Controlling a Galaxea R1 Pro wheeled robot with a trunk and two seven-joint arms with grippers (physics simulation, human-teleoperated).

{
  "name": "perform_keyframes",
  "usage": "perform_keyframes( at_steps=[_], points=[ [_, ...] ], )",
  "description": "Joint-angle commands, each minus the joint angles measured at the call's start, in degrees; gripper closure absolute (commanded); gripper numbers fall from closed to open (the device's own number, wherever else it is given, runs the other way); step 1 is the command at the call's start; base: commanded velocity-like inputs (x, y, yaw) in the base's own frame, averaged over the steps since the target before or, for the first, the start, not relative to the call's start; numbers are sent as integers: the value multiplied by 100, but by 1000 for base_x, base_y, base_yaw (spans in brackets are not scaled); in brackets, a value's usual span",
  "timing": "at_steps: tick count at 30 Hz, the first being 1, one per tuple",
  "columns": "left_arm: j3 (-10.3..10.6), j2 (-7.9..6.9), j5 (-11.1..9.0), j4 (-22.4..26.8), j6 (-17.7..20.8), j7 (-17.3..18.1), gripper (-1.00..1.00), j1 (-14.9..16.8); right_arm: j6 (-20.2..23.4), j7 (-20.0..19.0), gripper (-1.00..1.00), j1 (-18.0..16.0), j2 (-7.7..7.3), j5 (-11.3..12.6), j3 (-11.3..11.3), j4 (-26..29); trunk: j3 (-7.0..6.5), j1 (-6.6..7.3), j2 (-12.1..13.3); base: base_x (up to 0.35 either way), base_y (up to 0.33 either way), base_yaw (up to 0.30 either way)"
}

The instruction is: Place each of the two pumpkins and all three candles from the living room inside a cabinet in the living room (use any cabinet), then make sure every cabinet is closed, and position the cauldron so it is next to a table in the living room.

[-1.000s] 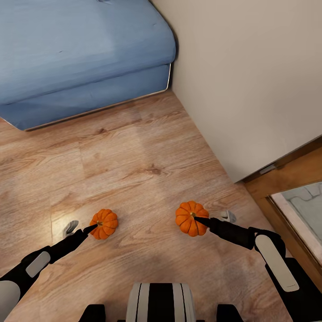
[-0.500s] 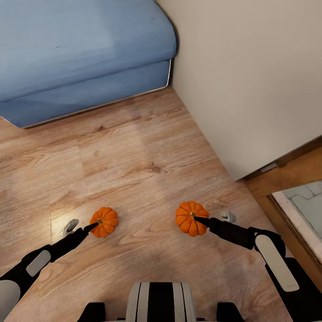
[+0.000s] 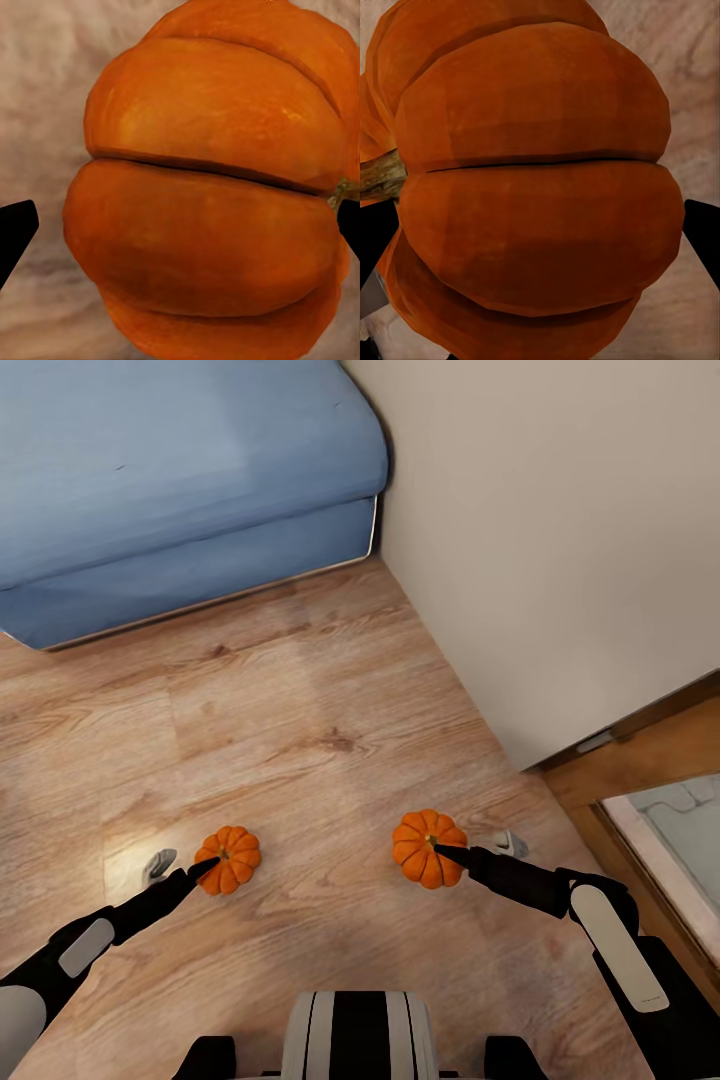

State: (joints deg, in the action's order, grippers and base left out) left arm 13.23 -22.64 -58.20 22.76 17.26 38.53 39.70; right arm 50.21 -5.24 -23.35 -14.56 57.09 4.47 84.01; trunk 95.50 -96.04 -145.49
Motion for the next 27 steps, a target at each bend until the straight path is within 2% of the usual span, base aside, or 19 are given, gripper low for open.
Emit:
perform_keyframes(
  at_steps=[1, 13, 14, 27],
  points=[
    [22, -4, -60, 0, 49, 6, -100, 3, 15, -43, 100, -3, -3, -40, 2, 1, 3, 1, -1, 6, -9, 0],
    [14, -4, -60, 0, 49, -1, -100, 3, 15, -40, 100, -3, -3, -41, 2, 1, 3, 1, -1, 1, -58, 0],
    [14, -4, -60, 0, 49, -2, 100, 3, 15, -39, 100, -3, -3, -41, 2, 1, 3, 1, -1, 0, -14, 0],
    [13, -3, -60, 0, 32, -4, 100, 3, 15, -46, 100, -3, -3, -40, 2, 1, 3, 1, -1, 0, -2, 0]
  ],
)
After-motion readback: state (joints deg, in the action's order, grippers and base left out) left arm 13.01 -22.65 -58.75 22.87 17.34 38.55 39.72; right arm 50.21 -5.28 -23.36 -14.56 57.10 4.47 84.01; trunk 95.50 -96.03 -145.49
